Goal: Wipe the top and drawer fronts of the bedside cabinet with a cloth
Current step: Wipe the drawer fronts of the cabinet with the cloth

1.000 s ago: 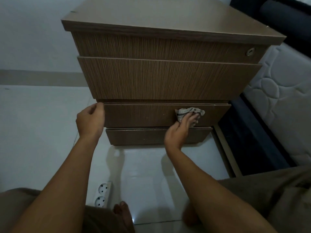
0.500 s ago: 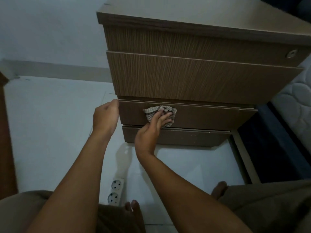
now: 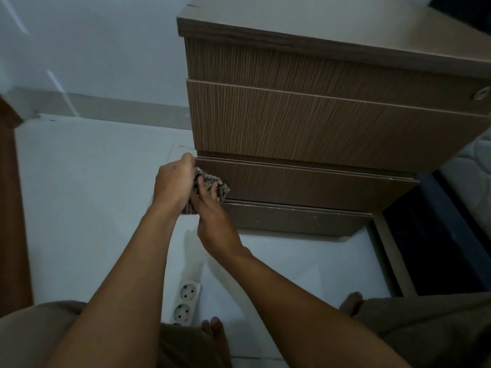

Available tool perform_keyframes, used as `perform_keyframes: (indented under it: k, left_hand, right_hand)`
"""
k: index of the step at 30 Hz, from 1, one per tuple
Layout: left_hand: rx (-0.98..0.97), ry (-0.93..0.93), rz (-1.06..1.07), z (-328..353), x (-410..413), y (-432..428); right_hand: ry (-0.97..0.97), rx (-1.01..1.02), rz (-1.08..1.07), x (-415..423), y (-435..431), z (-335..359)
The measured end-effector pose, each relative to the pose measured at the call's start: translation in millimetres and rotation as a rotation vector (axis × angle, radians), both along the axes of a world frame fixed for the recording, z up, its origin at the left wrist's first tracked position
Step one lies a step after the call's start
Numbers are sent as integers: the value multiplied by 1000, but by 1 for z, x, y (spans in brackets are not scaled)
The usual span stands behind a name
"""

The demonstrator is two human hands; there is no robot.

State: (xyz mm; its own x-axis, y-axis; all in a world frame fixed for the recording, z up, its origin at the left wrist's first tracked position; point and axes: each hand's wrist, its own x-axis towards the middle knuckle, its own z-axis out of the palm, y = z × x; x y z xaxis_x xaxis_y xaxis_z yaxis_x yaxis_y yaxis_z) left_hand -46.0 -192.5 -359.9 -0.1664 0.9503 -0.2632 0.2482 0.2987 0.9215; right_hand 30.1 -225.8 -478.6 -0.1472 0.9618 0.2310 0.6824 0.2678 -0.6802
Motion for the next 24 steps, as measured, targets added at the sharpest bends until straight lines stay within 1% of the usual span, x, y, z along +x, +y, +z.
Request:
perform_keyframes:
  k: [3,6,8,10,11,12,14,17,19,21,22,23,24]
  left_hand:
    - [-7,-26,-36,-2,-2,1]
    - [8,-46,-56,-6,-3,5]
    - [9,-38,-53,-8,-4,7]
    - [-2,-32,-35,-5,-3,6]
    - [-6,-30,-21,-4,-3,5]
    - [-8,-28,-9,-2,-2,3]
    - [-2,-24,11,-3,-1,4]
    - [24,-69,-24,-9,-1,7]
    - [30,-111,-31,-12,-1,10]
    - [43,-112,-23,-14,-1,11]
    - [48,-107,-20,-15,-1,11]
    - [49,-102,-20,-16,-1,12]
    - [50,-97,-26,-17,-2,12]
  right_hand:
    - [-26,-29,123,18,-8,3]
    - [-36,16,113,33,-16,15]
    - [-90,172,49,41,-22,23]
    - [-204,393,-8,47,-26,29]
    - [-266,463,-19,49,-24,30]
    - [-331,485,-12,49,-20,32]
    - [-507,428,36,49,-5,35]
    - [-778,230,204,46,10,31]
    - [-898,75,307,49,12,25]
    - [-956,-16,347,53,3,25]
    - [-949,-11,350,56,-3,26]
    - [-916,19,343,58,-9,28]
    - [-855,110,327,60,-15,30]
